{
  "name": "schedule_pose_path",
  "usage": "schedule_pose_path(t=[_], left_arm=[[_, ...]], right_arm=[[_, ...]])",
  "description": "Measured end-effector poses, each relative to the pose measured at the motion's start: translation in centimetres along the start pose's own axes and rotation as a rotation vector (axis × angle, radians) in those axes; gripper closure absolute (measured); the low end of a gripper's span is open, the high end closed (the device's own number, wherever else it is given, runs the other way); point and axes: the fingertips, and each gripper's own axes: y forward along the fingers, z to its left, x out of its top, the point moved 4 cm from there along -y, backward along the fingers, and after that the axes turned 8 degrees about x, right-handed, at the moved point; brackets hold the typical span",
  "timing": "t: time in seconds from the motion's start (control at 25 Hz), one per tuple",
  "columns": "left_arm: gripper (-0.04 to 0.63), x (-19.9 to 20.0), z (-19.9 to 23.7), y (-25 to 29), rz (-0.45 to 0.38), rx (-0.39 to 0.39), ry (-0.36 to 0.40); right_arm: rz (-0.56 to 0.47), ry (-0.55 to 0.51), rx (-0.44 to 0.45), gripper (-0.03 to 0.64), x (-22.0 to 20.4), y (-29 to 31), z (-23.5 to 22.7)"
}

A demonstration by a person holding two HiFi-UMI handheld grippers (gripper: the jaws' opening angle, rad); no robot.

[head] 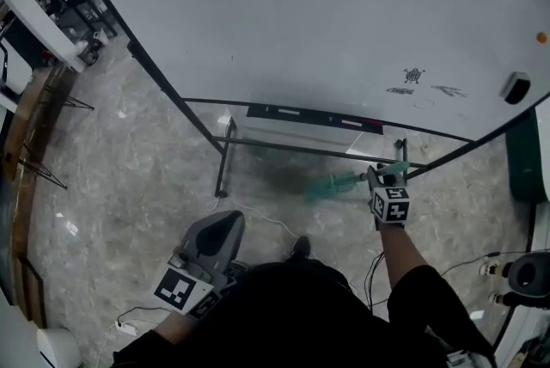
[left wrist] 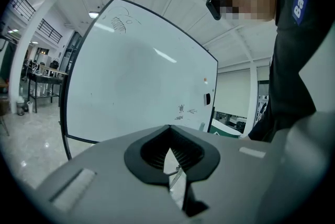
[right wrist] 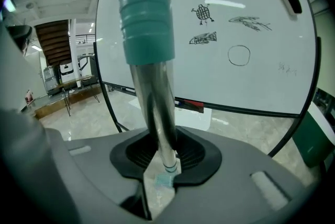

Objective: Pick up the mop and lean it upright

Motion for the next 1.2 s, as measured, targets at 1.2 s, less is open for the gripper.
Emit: schedule_pose_path(t=[1.2], left_arm=[[0.575,0.5,12.4,-17.4,-0.174,0.25,-0.089]], right_arm=[[-0.205,-0.305,0.781,0.515,14.3,-2.6,45.6]])
